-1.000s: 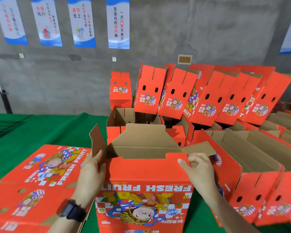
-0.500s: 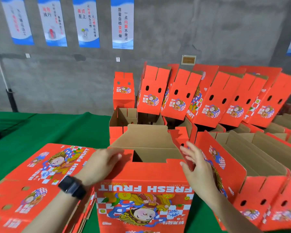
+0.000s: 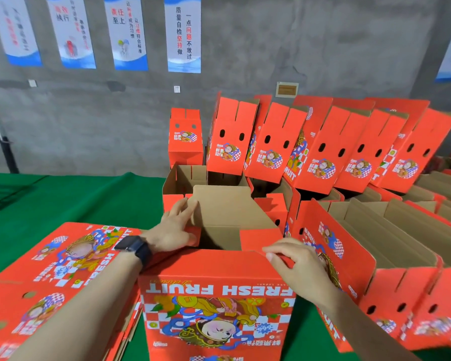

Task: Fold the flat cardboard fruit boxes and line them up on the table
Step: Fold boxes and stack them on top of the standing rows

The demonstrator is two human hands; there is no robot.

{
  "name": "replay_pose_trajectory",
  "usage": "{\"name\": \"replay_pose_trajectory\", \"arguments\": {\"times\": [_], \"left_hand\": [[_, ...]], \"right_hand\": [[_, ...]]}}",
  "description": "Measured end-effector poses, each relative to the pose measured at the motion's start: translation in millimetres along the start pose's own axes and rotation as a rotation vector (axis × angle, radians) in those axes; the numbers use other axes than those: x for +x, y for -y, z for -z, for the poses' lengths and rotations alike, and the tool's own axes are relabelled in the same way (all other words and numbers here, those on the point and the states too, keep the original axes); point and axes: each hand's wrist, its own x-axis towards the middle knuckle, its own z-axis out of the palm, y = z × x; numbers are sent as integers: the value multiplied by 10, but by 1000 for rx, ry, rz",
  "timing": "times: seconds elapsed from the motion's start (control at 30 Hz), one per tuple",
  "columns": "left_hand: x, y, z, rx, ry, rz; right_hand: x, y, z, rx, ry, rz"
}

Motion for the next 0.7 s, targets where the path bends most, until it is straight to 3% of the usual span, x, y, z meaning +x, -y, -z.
{"name": "replay_pose_trajectory", "arguments": {"times": [0.23,0.37,0.47,0.57,0.7], "left_hand": [[-96,113,-76,-168,-301,-285],[-166,96,-61,-273,-399,-204],[-192,94,-42,-326,-330,-64],[-167,118,-64,-63,-158,34],[-112,77,-48,75,-43,102]], "right_hand": [[502,97,76,141,81,-309],[695,49,112,115,303,-414],[736,-4,98,34,407,-345],[771,-8,100,-114,520,-299],[811,63,125,-237,647,-323]]}}
